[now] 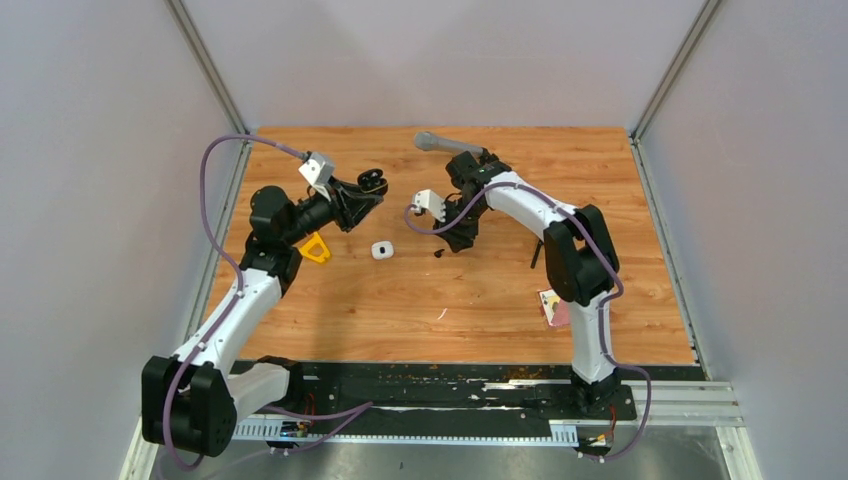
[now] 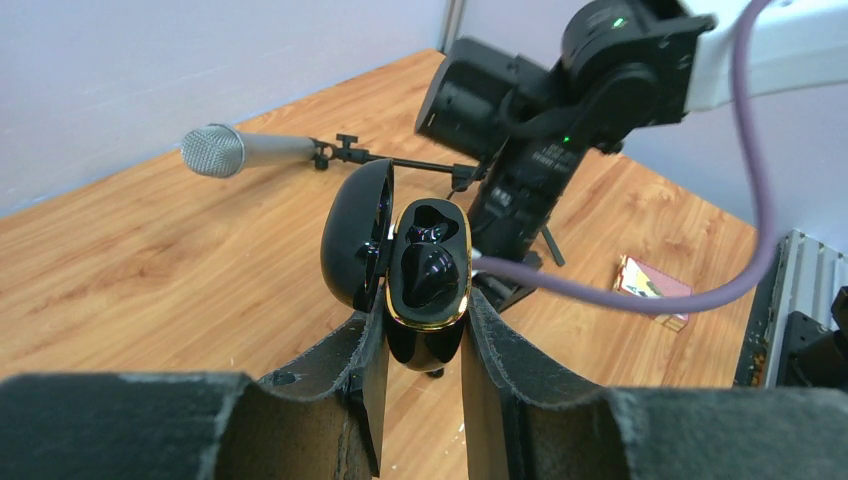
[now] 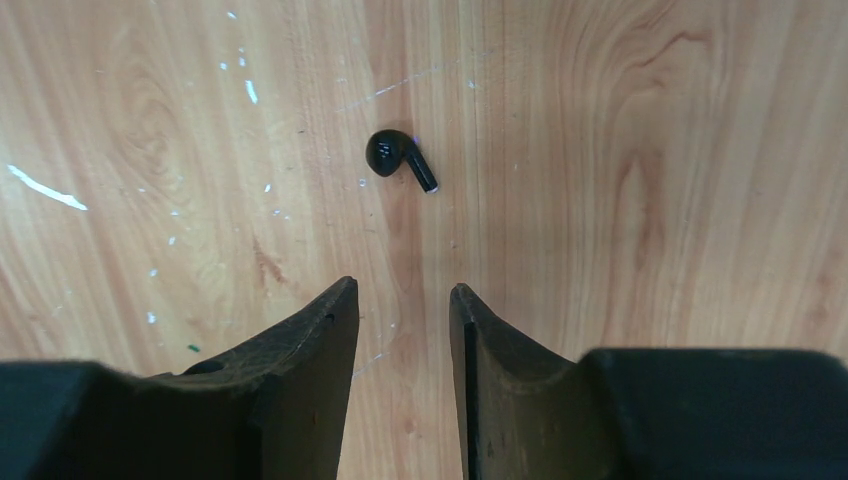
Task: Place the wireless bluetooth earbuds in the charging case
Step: Pick up the earbud from the center of the board.
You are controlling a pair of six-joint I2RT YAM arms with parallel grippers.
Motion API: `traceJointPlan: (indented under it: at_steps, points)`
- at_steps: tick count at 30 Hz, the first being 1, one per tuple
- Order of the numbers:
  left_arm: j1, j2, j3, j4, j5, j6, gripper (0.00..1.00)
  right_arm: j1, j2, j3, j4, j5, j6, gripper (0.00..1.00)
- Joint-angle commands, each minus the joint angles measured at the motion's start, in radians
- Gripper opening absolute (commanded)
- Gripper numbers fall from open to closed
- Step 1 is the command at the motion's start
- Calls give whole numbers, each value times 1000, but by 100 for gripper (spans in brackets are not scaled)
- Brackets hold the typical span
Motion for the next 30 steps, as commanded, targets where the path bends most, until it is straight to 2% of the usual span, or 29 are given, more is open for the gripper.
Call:
traceJointPlan:
  at_steps: [1, 12, 18, 24, 30]
  points:
    - [10, -29, 57, -3, -3, 0, 0, 3, 45, 80, 6, 8, -64, 40]
    - [13, -30, 76, -22, -2, 7, 0, 20, 149, 109, 7, 25, -147, 43]
    - [13, -28, 75, -28, 1, 7, 0, 42, 197, 143, -1, 9, -126, 43]
    - [14, -31, 68, -27, -2, 4, 0, 76, 233, 162, 20, 17, -110, 39]
    - [16, -33, 66, -33, -2, 8, 0, 87, 261, 206, -44, -27, -123, 34]
